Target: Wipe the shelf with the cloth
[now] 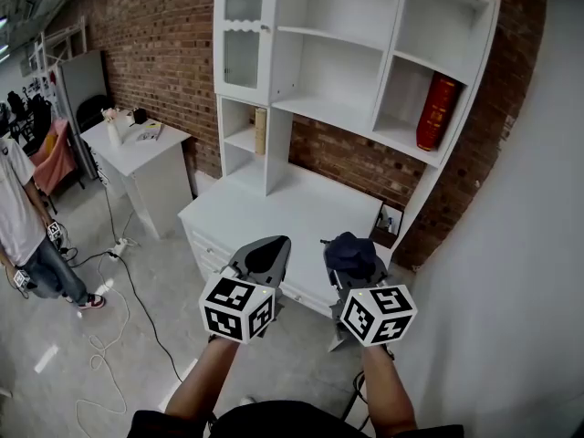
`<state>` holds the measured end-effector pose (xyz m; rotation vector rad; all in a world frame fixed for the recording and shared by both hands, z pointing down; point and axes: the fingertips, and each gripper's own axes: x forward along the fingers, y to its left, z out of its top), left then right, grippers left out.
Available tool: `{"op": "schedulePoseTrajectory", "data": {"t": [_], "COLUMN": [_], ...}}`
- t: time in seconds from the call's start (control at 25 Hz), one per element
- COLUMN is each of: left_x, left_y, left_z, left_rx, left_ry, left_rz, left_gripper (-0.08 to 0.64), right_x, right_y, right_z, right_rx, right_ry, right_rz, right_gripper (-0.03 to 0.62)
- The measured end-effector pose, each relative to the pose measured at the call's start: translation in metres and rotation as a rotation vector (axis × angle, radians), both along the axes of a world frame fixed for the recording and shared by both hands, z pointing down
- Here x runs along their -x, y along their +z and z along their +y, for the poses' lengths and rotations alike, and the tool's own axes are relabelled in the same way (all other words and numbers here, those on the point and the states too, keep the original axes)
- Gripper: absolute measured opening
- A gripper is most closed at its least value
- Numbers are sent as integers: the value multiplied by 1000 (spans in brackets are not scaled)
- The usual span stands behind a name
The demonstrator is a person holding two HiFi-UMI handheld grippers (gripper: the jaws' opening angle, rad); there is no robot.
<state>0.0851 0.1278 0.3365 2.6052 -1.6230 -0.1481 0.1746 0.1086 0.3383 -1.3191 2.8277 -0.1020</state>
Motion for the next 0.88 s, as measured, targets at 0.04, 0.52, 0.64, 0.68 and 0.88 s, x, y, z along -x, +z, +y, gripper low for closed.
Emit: {"op": "schedulePoseTrajectory", "data": {"t": [0.04,0.52,0.64,0.68,0.88], "left_x": [-3,-49,-52,-53,-54], "left_y": [0,4,4,4,6], "left_z": [0,3,6,6,2], "left_rx": [-1,-10,-19,-20,-22], "left_ry": [-2,-28,-52,-56,-67], "left_rz": [-2,-20,-11,-11,-24], "left_gripper": [15,15,15,15,15], "right_x": [-3,-47,-55,-56,-57], "right_y": [0,6,8,9,10], "right_z": [-1,-4,-6,-6,-9], "right_rx": [0,-3,5,6,-1], "right_ry": [-2,-32,-35,-38,-51], "right_rz": [-2,-18,-28,-30,-37], "right_gripper": [143,143,143,143,143]}}
